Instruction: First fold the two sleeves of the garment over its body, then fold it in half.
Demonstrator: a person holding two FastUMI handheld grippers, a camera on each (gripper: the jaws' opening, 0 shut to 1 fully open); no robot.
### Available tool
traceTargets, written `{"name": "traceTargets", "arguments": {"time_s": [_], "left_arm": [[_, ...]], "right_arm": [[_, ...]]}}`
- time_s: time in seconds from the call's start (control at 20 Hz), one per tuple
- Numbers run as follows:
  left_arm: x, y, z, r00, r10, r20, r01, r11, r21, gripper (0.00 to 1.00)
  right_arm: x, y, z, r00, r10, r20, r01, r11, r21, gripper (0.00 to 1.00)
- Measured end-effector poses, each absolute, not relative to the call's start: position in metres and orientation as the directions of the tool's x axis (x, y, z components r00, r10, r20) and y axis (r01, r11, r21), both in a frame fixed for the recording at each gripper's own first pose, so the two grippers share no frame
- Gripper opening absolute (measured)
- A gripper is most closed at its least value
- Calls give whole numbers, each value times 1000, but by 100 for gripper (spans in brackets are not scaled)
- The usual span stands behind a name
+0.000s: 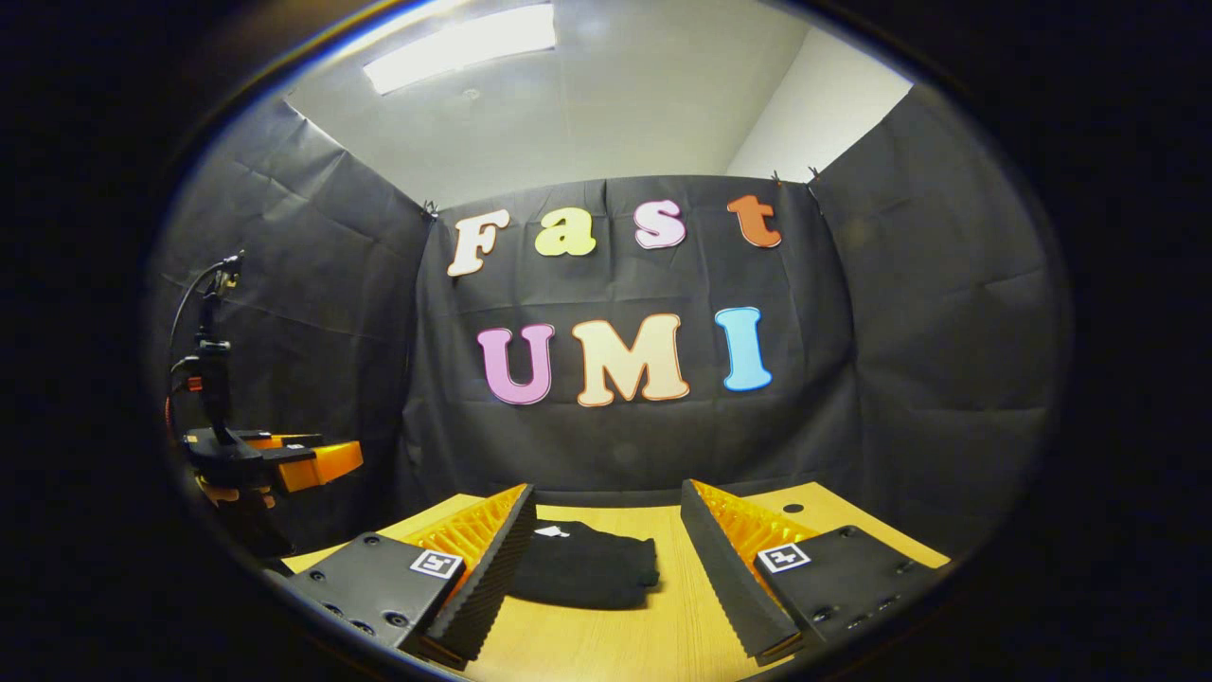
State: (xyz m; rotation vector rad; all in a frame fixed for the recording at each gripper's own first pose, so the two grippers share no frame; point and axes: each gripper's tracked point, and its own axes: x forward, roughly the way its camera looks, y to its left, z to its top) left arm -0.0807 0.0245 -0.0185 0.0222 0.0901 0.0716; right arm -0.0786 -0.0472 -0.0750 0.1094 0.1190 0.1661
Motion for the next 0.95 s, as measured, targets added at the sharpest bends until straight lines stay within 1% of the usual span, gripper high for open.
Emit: {"name": "traceTargets", "arguments": {"time_s": [0.15, 0.2, 0.25, 0.3, 0.35, 0.4, 0.5, 0.55, 0.6, 0.65, 0.7, 0.75, 0.8, 0.85, 0.9, 0.95], "left_arm": [[-88, 20, -3, 997, 51, -55, -49, 998, 37, 89], [-90, 20, -1, 998, 46, -50, -44, 998, 43, 89], [-91, 20, -1, 998, 43, -56, -41, 998, 48, 90], [-93, 20, -1, 997, 43, -59, -40, 998, 50, 93], [-96, 21, 2, 998, 44, -52, -42, 998, 47, 90], [-98, 21, 5, 998, 43, -46, -41, 998, 45, 93], [-102, 19, 6, 998, 38, -47, -35, 998, 54, 93], [-104, 18, 7, 998, 34, -47, -31, 998, 59, 90], [-105, 16, 7, 998, 27, -50, -23, 998, 63, 90], [-107, 15, 9, 999, 23, -47, -20, 998, 67, 93], [-107, 14, 11, 999, 18, -44, -15, 997, 69, 90], [-108, 12, 12, 999, 15, -41, -12, 998, 69, 93], [-108, 9, 12, 999, 11, -41, -8, 998, 66, 93], [-110, 7, 12, 999, 8, -42, -5, 998, 65, 89], [-111, 6, 12, 999, 5, -43, -3, 998, 63, 89], [-112, 6, 12, 999, 5, -43, -2, 998, 61, 93]], "right_arm": [[-90, -49, -65, 983, 159, -88, -147, 981, 127, 94], [-94, -50, -63, 985, 152, -77, -141, 981, 133, 96], [-98, -48, -60, 986, 153, -70, -143, 980, 136, 97], [-100, -46, -59, 986, 155, -66, -146, 980, 135, 96], [-101, -44, -59, 985, 158, -66, -149, 980, 133, 94], [-104, -42, -59, 984, 163, -67, -153, 979, 133, 94], [-108, -39, -57, 984, 169, -62, -160, 979, 130, 94], [-110, -39, -55, 984, 168, -59, -160, 979, 128, 97], [-112, -39, -57, 984, 169, -61, -160, 979, 128, 94], [-114, -39, -58, 983, 170, -64, -161, 978, 129, 94], [-116, -39, -59, 983, 170, -66, -161, 978, 134, 94], [-117, -39, -58, 984, 168, -63, -158, 978, 138, 94], [-118, -38, -57, 984, 167, -62, -158, 978, 139, 94], [-120, -38, -57, 984, 170, -59, -160, 977, 137, 94], [-122, -37, -56, 984, 170, -57, -161, 978, 134, 94], [-123, -37, -55, 983, 174, -55, -166, 977, 133, 94]]}}
